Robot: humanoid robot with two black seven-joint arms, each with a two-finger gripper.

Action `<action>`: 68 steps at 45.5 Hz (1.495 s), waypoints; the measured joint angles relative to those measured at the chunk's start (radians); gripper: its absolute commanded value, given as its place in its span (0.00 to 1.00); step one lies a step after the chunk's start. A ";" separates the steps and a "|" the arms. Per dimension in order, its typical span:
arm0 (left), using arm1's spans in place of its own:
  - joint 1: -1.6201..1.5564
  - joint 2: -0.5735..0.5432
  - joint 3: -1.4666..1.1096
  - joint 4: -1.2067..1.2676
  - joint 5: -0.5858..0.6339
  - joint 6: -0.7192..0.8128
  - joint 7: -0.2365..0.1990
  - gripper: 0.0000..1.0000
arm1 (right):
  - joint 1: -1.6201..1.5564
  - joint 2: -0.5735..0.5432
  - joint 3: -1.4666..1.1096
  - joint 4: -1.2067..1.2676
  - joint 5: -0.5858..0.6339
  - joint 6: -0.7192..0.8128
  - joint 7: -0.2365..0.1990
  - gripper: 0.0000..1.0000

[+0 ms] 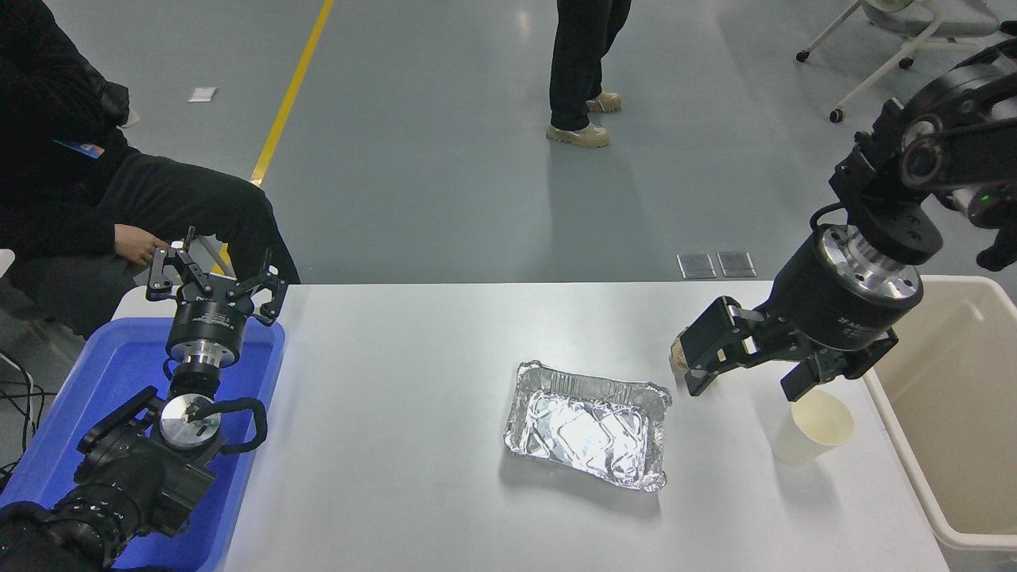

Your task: Pick up paper cup place in dustbin

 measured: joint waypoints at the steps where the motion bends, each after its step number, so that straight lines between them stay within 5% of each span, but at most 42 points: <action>1: 0.000 0.000 0.000 0.000 0.000 0.000 0.000 0.99 | -0.004 -0.007 -0.001 -0.004 -0.017 -0.001 0.000 1.00; 20: 0.000 0.000 0.000 0.000 0.000 0.000 0.000 0.99 | -0.239 -0.142 0.046 -0.212 -0.319 -0.078 0.001 1.00; 52: 0.000 0.000 0.000 0.000 0.000 0.000 0.000 0.99 | -0.690 -0.275 0.209 -0.517 -0.618 -0.293 0.006 1.00; 68: 0.000 0.000 0.000 0.000 -0.001 0.000 0.000 0.99 | -0.839 -0.316 0.313 -0.567 -0.670 -0.351 0.005 1.00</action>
